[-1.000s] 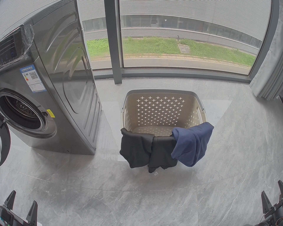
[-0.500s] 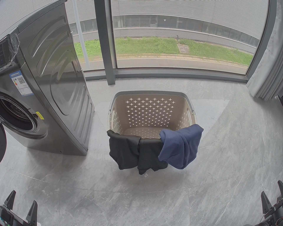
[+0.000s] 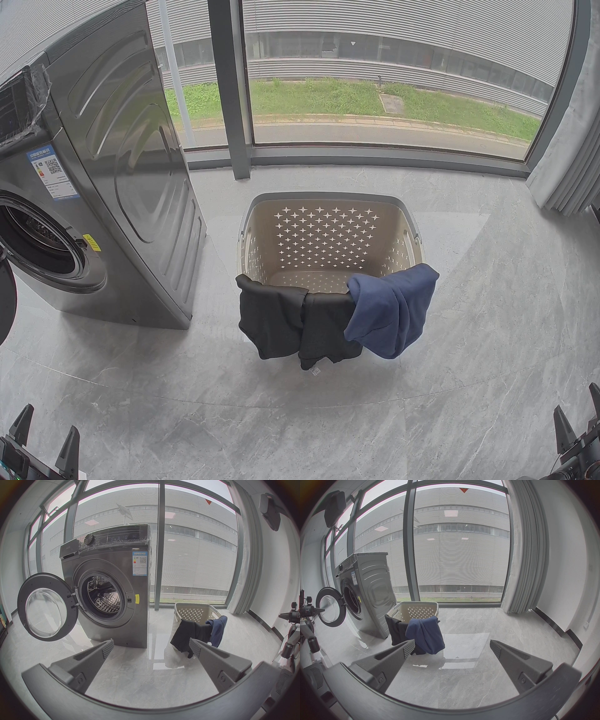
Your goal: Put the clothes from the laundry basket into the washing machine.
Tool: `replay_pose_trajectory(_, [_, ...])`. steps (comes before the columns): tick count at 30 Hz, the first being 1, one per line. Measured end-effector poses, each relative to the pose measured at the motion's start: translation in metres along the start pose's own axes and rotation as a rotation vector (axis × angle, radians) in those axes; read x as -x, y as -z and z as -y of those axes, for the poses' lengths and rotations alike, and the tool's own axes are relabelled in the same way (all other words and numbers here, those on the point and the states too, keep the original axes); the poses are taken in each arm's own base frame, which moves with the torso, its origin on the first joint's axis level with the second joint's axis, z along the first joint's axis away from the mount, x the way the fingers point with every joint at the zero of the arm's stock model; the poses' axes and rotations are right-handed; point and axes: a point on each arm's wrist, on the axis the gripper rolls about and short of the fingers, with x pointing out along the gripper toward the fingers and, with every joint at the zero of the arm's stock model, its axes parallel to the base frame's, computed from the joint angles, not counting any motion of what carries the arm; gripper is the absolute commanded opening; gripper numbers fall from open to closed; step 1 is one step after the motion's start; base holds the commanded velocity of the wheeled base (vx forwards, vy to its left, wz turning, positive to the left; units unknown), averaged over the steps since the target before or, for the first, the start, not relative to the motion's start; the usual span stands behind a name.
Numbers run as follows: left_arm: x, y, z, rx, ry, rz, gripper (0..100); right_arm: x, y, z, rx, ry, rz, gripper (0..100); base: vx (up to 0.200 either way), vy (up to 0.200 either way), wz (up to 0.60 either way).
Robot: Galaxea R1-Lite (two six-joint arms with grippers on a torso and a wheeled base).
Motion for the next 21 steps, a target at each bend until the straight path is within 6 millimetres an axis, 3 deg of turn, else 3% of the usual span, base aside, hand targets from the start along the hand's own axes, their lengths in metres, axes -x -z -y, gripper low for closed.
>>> replay_pose_trajectory(11, [0.0000, 0.0000, 0.0000, 0.000, 0.000, 0.000, 100, 0.0000, 0.0000, 0.0000, 0.000, -0.001, 0.000, 100, 0.000, 0.000, 0.00])
replay_pose_trajectory(21, [0.0000, 0.0000, 0.0000, 0.000, 0.000, 0.000, 100, 0.0000, 0.0000, 0.0000, -0.013, 0.000, 0.000, 100, 0.180, 0.000, 0.00])
